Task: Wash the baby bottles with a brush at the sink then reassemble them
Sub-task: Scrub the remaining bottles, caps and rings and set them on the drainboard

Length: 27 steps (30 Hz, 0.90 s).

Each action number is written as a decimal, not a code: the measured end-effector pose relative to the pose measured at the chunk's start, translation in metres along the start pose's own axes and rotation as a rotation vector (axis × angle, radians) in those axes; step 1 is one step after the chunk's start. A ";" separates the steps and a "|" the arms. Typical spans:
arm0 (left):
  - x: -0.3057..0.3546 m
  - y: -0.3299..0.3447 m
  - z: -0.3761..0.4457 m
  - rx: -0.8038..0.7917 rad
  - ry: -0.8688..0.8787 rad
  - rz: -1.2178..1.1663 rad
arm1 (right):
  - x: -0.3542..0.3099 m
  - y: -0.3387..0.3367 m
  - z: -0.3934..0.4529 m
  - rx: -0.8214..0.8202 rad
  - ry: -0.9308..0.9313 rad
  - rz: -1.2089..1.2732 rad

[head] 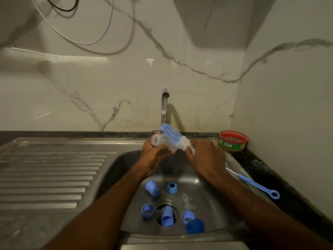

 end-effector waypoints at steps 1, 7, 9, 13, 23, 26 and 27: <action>0.000 -0.001 -0.001 0.006 0.010 0.081 | 0.001 0.001 0.000 0.001 0.007 -0.018; -0.006 -0.012 -0.003 -0.011 0.076 0.557 | -0.012 -0.003 -0.003 -0.011 -0.128 -0.018; -0.003 -0.012 -0.004 -0.023 0.112 0.643 | -0.010 -0.005 -0.002 -0.004 -0.121 -0.043; -0.005 -0.013 -0.002 -0.035 0.135 0.742 | 0.005 -0.001 0.002 -0.047 -0.018 -0.048; -0.005 -0.004 -0.006 -0.125 0.017 0.317 | 0.008 -0.005 0.005 0.017 0.000 -0.017; -0.009 0.003 -0.004 -0.205 -0.049 0.160 | 0.014 -0.002 0.005 -0.039 0.082 -0.051; -0.012 0.004 -0.003 -0.206 -0.075 0.112 | 0.014 -0.002 0.004 -0.042 0.076 -0.055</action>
Point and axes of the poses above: each hand's wrist, its own z-axis towards the middle knuckle, its own y-axis out of the palm, x = y × z, the point moved 5 cm from there along z, towards the middle knuckle, and after that the axes turned 11 degrees about -x, right-handed, at the moved point
